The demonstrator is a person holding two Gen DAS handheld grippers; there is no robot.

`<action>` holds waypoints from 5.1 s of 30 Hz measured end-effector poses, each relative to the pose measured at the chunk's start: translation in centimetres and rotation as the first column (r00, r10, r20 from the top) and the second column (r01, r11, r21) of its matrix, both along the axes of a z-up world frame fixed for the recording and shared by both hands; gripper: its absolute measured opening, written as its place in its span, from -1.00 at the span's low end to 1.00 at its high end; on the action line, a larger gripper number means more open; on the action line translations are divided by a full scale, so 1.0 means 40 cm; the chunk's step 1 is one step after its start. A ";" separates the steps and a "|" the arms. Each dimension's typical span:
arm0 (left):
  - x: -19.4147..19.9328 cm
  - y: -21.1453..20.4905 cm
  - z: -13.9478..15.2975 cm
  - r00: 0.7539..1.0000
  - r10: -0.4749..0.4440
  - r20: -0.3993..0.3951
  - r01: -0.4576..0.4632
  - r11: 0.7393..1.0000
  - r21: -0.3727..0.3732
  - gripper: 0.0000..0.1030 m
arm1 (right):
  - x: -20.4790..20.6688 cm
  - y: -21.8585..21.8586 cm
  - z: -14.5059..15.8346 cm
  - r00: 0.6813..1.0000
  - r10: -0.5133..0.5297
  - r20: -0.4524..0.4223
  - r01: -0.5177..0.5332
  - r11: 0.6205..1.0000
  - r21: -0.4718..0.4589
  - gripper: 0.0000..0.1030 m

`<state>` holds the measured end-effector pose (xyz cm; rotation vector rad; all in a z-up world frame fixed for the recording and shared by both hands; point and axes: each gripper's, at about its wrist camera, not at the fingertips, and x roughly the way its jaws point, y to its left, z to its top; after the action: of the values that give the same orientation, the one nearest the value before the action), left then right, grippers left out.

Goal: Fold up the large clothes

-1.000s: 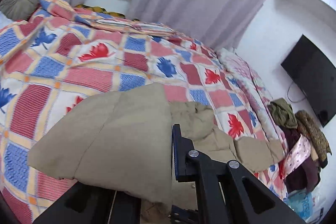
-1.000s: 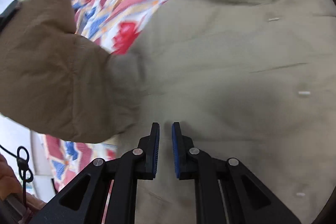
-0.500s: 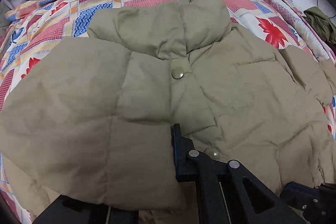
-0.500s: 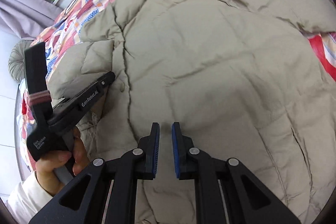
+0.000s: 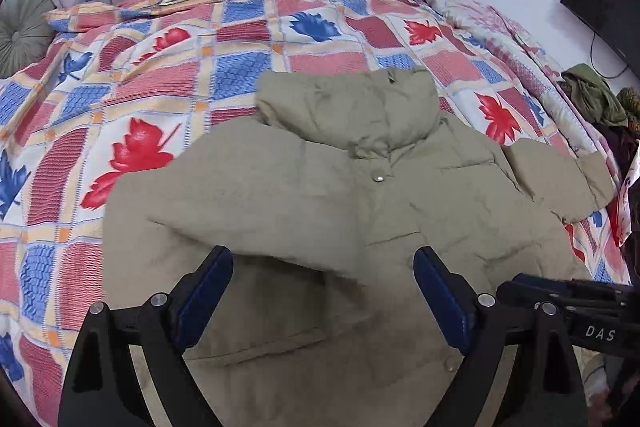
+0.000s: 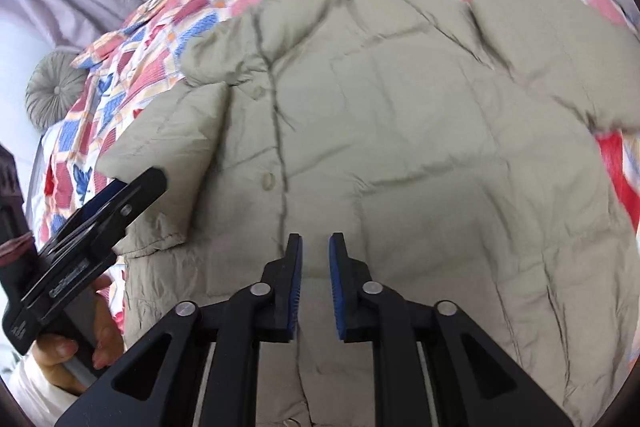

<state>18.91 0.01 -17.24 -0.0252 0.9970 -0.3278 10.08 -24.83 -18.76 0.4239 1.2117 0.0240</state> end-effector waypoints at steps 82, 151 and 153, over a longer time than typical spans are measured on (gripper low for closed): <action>-0.088 -0.025 -0.070 0.970 0.085 -0.228 -0.072 0.995 0.067 -0.62 | -0.081 -0.212 -0.021 0.974 -0.211 -0.078 0.219 0.969 0.112 -0.15; -0.057 -0.513 -0.086 0.954 0.084 -0.288 -0.054 0.992 0.111 0.98 | 0.041 -1.066 0.042 0.737 -0.667 0.108 0.445 0.600 0.665 -0.87; -0.049 -0.476 -0.076 0.956 0.112 -0.270 -0.083 0.990 0.115 0.98 | 0.090 -0.999 0.101 0.781 -0.600 0.174 0.369 0.669 0.646 -0.87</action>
<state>16.95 -19.05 -20.27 -0.0276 1.2838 -0.1845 13.68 -64.80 -14.70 1.2404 0.6429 0.0046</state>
